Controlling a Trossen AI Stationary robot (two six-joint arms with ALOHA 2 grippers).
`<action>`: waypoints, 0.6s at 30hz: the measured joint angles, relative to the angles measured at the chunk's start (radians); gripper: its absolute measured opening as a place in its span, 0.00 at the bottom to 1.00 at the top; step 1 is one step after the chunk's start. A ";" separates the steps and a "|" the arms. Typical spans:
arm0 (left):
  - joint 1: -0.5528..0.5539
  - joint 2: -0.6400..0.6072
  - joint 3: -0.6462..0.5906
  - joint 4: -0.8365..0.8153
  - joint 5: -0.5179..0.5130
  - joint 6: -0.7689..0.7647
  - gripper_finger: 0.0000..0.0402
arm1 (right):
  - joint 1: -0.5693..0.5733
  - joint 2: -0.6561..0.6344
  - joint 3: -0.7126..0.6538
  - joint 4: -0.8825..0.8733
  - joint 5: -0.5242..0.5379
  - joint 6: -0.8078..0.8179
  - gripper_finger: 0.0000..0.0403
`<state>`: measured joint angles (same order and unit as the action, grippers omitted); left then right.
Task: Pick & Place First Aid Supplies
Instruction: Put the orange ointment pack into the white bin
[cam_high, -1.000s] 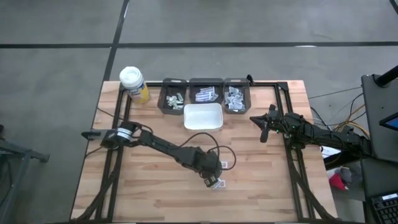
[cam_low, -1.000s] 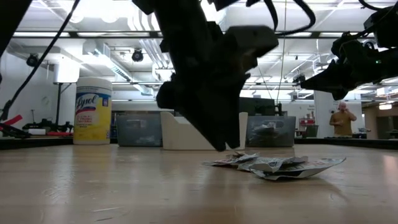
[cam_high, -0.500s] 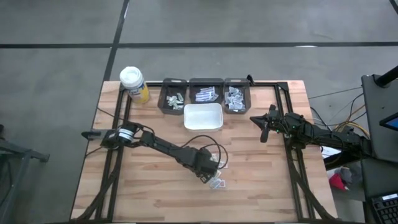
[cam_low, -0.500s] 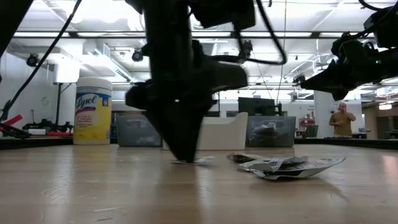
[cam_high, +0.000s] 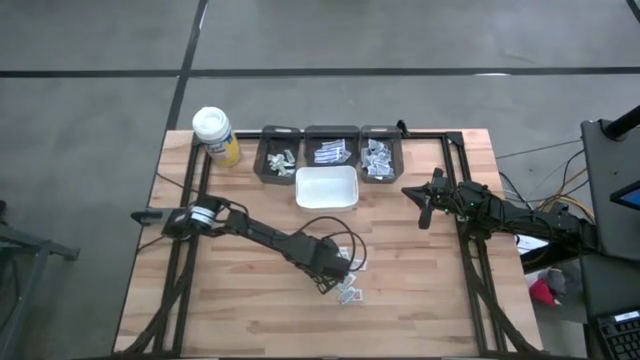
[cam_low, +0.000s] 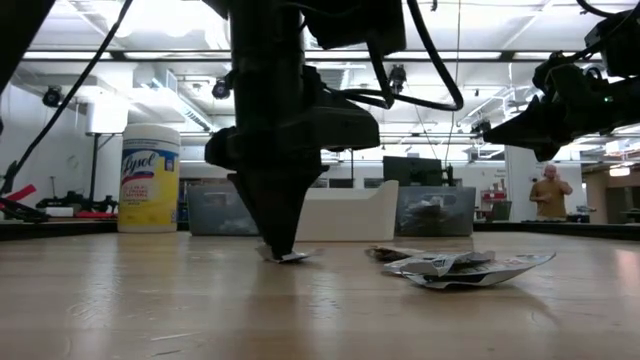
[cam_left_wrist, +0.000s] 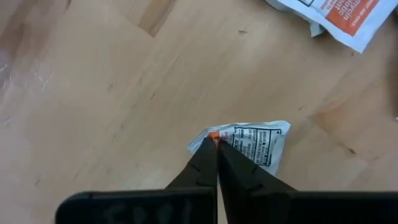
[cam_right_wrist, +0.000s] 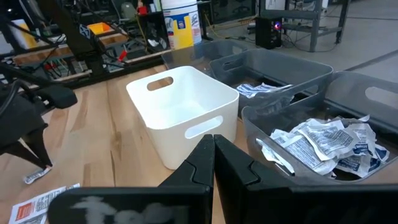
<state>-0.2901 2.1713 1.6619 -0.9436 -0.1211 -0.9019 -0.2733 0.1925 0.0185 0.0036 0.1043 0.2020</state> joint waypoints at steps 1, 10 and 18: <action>0.000 -0.007 0.009 -0.010 -0.002 0.011 0.00 | 0.000 0.000 0.000 0.000 0.000 0.000 0.02; 0.004 -0.136 0.137 -0.065 -0.244 0.089 0.00 | 0.000 0.000 0.000 -0.001 0.000 -0.004 0.02; 0.140 -0.216 0.168 -0.069 -0.630 0.056 0.00 | 0.000 0.000 0.000 0.000 0.000 -0.004 0.02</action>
<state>-0.1499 1.9556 1.8301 -1.0123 -0.7516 -0.8463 -0.2733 0.1928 0.0185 0.0032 0.1046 0.1985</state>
